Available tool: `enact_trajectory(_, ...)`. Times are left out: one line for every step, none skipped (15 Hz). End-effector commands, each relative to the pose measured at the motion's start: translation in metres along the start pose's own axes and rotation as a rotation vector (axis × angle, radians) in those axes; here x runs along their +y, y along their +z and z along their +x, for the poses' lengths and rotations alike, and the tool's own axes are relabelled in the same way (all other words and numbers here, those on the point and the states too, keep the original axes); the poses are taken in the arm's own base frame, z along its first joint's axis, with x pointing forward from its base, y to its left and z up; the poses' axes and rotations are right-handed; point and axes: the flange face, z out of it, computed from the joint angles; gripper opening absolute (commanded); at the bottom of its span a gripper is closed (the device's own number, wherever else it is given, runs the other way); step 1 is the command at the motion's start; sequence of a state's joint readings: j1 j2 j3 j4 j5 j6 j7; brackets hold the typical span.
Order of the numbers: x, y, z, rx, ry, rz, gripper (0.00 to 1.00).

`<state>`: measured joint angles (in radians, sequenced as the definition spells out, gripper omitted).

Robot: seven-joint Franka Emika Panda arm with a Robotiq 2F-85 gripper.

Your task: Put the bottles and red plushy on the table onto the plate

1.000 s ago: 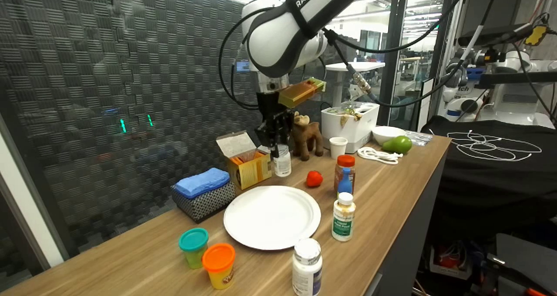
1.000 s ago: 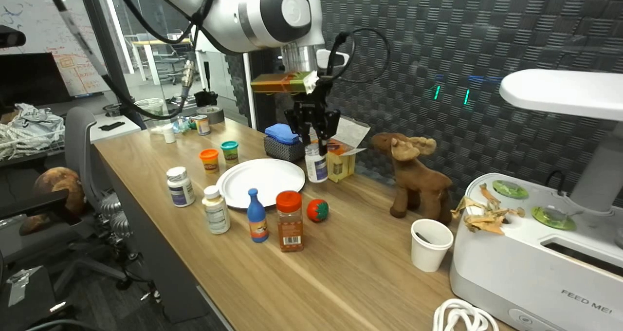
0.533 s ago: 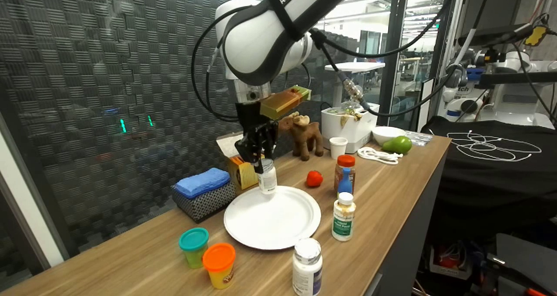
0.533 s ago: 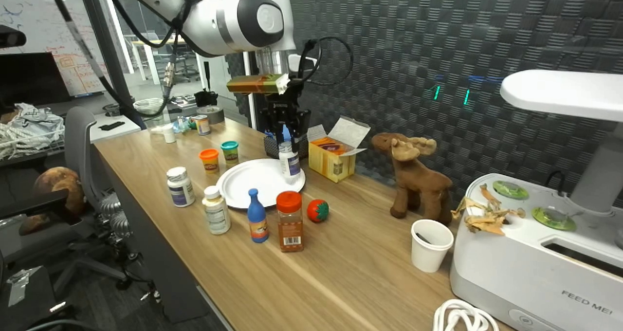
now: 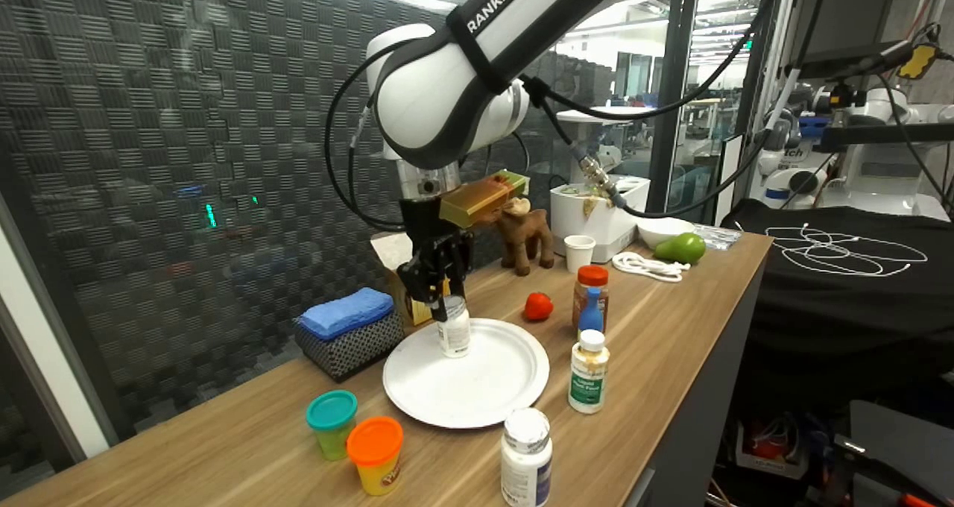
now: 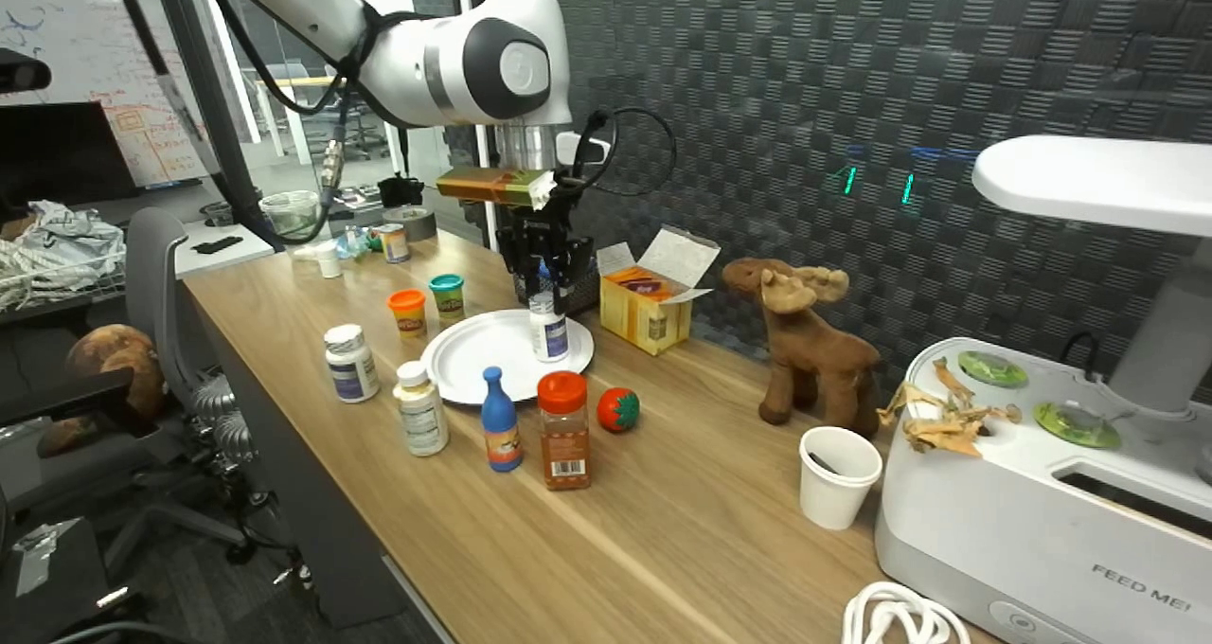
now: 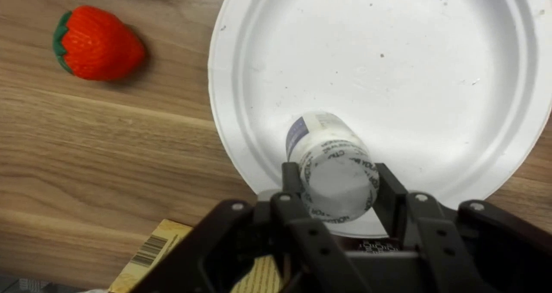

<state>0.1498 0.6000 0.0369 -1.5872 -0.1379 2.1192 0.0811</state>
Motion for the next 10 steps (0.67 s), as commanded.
enact_trajectory(0.003, -0.007, 0.004, 0.015, 0.013, 0.046, 0.22)
enact_trajectory(0.004, -0.009, 0.003, 0.017, 0.021, 0.050, 0.69)
enact_trajectory(0.005, -0.011, 0.003, 0.019, 0.025, 0.056, 0.70)
enact_trajectory(0.006, -0.016, 0.001, 0.024, 0.033, 0.060, 0.77)
enact_trajectory(0.008, -0.020, -0.001, 0.028, 0.042, 0.061, 0.84)
enact_trajectory(0.011, -0.028, -0.004, 0.034, 0.059, 0.061, 0.93)
enact_trajectory(0.014, -0.035, -0.008, 0.038, 0.074, 0.057, 0.99)
enact_trajectory(0.019, -0.044, -0.013, 0.049, 0.094, 0.046, 1.00)
enact_trajectory(0.024, -0.053, -0.017, 0.060, 0.120, 0.043, 1.00)
enact_trajectory(0.033, -0.064, -0.027, 0.071, 0.158, 0.038, 1.00)
